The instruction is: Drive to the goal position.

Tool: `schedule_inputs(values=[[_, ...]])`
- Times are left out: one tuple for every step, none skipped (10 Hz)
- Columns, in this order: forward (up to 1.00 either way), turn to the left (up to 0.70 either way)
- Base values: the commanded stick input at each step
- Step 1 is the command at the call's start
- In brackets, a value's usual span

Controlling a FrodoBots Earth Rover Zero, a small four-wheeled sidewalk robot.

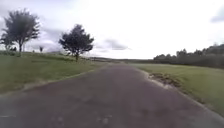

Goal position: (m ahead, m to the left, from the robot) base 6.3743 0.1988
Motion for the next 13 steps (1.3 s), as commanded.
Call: schedule_inputs(values=[[0.7,0.01],[0.7,0.0],[0.7,0.0],[0.7,0.01],[0.7,0.01],[0.7,-0.01],[0.7,-0.17],[0.7,-0.03],[0.7,-0.01],[0.7,0.0],[0.7,0.0],[0.7,0.0],[0.7,0.0]])
